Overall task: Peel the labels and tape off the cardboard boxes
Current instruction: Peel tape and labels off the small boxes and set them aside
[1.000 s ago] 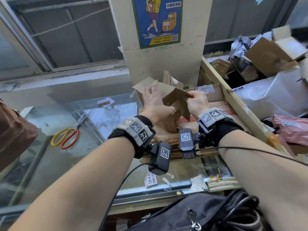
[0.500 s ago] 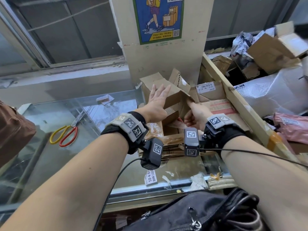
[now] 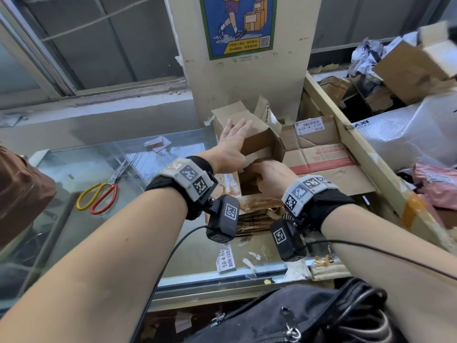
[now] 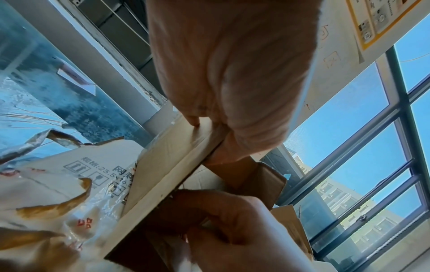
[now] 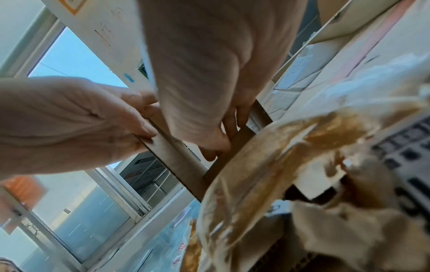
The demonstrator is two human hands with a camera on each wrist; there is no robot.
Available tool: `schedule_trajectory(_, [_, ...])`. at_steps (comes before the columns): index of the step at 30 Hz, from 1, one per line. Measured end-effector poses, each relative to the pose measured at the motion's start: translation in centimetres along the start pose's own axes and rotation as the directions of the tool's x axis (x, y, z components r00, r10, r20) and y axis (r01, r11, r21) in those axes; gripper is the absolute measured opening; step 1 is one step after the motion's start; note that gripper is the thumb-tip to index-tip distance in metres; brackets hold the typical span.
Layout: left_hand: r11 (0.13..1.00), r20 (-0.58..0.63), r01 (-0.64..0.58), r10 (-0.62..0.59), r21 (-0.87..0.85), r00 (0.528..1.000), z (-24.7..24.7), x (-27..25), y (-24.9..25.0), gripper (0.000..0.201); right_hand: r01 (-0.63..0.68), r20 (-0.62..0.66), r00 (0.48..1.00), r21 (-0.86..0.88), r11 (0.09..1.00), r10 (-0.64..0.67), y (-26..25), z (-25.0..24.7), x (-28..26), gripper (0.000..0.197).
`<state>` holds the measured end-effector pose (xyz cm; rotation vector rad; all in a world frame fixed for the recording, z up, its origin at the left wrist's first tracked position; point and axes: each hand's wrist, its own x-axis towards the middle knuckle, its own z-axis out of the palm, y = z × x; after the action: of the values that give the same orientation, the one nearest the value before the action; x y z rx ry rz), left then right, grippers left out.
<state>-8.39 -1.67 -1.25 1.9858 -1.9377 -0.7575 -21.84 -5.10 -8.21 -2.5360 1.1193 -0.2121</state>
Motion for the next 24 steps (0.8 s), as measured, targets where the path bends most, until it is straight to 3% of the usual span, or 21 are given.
schedule_trajectory(8, [1.0,0.002,-0.024,0.024,-0.003,1.0,0.6,0.5,0.8,0.094,-0.046,0.225,0.972,-0.073,0.996,0.061,0.6,-0.2,-1.2,0.036])
schedule_trajectory(10, [0.999,-0.009,-0.041,0.041,0.012,0.999,1.6,0.8,1.1,0.097,-0.115,0.278,0.954,-0.008,0.993,0.113,0.2,-0.5,-0.8,0.031])
schedule_trajectory(12, [0.999,-0.025,-0.048,0.048,0.023,0.999,2.1,0.8,1.3,0.097,-0.268,0.318,0.927,0.197,0.943,0.197,0.3,-1.0,-0.3,0.027])
schedule_trajectory(13, [0.998,-0.037,-0.055,0.056,0.028,0.998,2.2,0.9,1.3,0.097,-0.394,0.332,0.907,0.445,0.804,0.26,0.4,-1.5,-0.2,0.028])
schedule_trajectory(14, [0.998,-0.046,-0.06,0.061,0.027,0.997,2.1,1.0,1.3,0.097,-0.454,0.358,0.891,0.705,0.545,0.278,0.8,-1.9,-0.2,0.029])
schedule_trajectory(15, [0.998,-0.055,-0.065,0.066,0.026,0.996,2.0,1.1,1.2,0.097,-0.419,0.347,0.893,0.873,0.25,0.287,1.0,-2.4,-0.3,0.031])
schedule_trajectory(16, [0.997,-0.061,-0.07,0.072,0.03,0.996,2.1,1.2,1.1,0.097,-0.36,0.348,0.89,0.933,-0.016,0.295,1.2,-2.9,-0.3,0.033])
schedule_trajectory(17, [0.996,-0.064,-0.077,0.08,0.037,0.995,2.2,1.3,1.0,0.096,-0.295,0.351,0.883,0.931,-0.213,0.312,1.4,-3.3,-0.3,0.035])
schedule_trajectory(18, [0.995,-0.064,-0.086,0.088,0.043,0.994,2.4,1.5,1.0,0.096,-0.242,0.362,0.873,0.904,-0.353,0.328,1.4,-3.6,-0.3,0.036])
schedule_trajectory(20, [0.994,-0.073,-0.097,0.101,0.052,0.992,2.9,1.9,0.9,0.098,-0.205,0.402,0.841,0.856,-0.474,0.362,0.8,-4.3,-0.3,0.034])
schedule_trajectory(24, [0.984,-0.099,-0.12,0.134,0.133,0.986,4.0,2.6,0.7,0.1,-0.222,0.397,0.753,0.904,-0.365,0.525,0.0,-5.0,-0.6,0.018])
